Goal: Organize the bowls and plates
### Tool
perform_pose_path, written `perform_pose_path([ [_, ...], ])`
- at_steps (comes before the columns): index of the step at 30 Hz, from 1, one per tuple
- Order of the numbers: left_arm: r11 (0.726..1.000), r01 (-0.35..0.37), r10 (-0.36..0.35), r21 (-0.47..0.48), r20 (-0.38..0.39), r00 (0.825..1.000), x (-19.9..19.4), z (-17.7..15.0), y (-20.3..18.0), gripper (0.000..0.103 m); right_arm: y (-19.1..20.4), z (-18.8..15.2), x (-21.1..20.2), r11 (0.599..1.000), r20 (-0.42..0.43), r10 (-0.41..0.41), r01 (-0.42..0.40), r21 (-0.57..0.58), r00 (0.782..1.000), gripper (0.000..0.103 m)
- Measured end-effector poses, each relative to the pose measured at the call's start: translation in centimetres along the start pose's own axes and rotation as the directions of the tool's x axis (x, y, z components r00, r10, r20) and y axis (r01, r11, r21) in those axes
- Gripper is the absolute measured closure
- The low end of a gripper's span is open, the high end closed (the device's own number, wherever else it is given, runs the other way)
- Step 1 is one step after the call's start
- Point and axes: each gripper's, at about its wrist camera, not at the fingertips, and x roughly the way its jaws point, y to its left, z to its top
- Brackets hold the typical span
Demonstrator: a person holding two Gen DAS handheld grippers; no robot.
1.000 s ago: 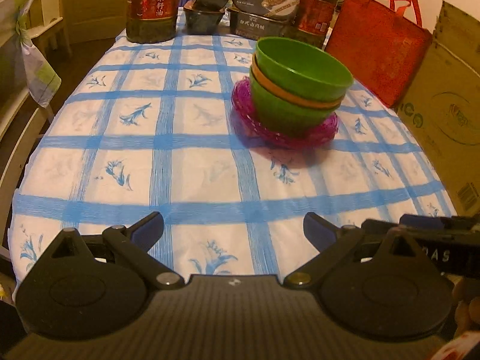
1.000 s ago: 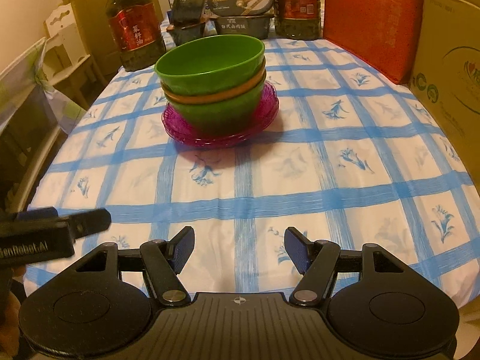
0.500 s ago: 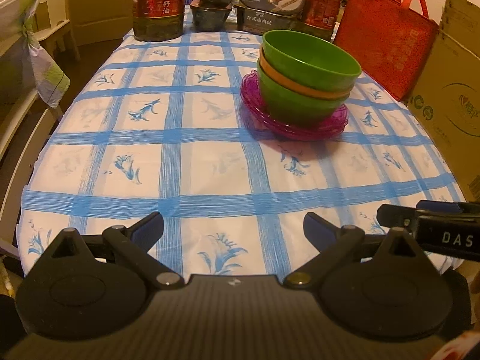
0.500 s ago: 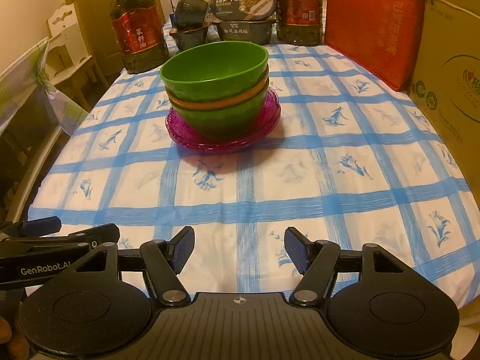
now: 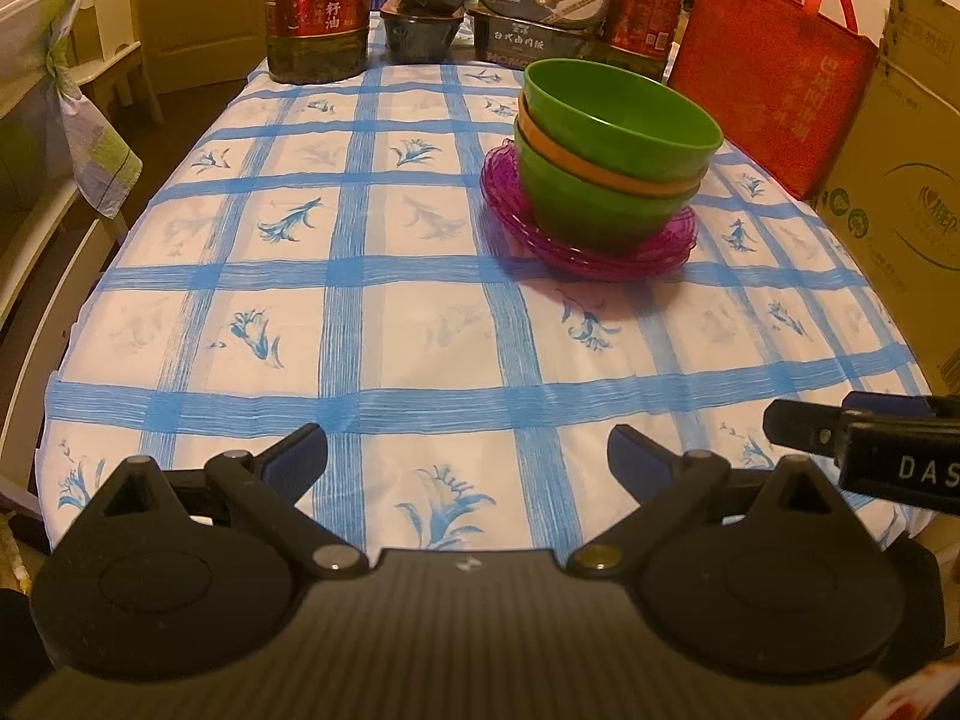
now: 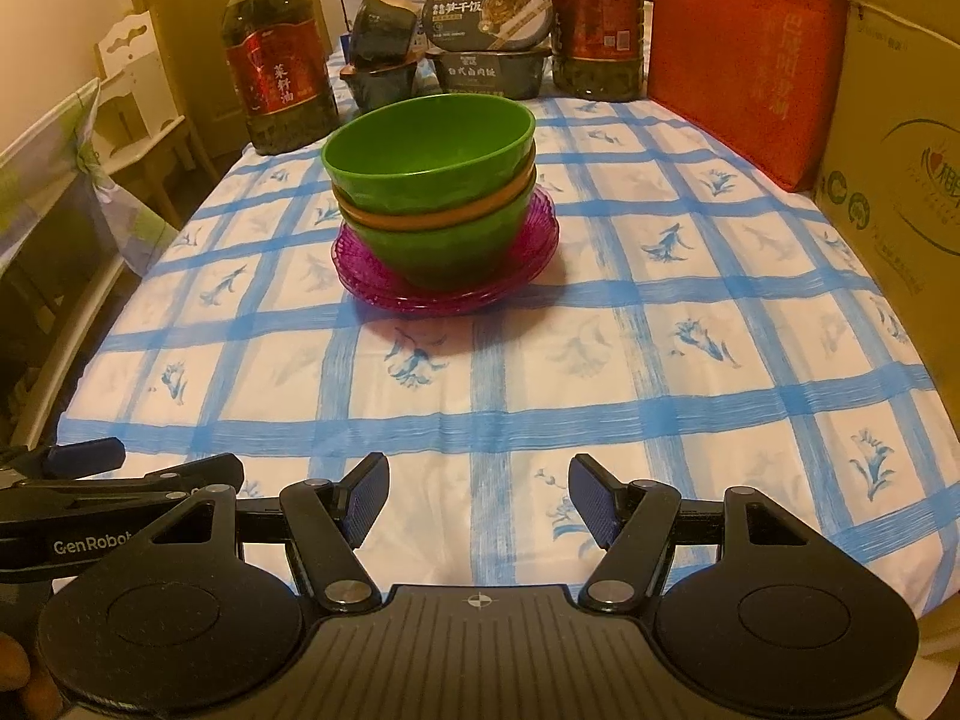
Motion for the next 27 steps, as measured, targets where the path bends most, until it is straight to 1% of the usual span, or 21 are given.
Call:
perform_pose_path([
  [27, 1.0, -0.001, 0.001, 0.004, 0.006, 1.0, -0.14, 0.01, -0.11, 0.004, 0.04, -0.09, -0.03, 1.0, 0.0, 0.001, -0.001, -0.004, 1.0, 0.037],
])
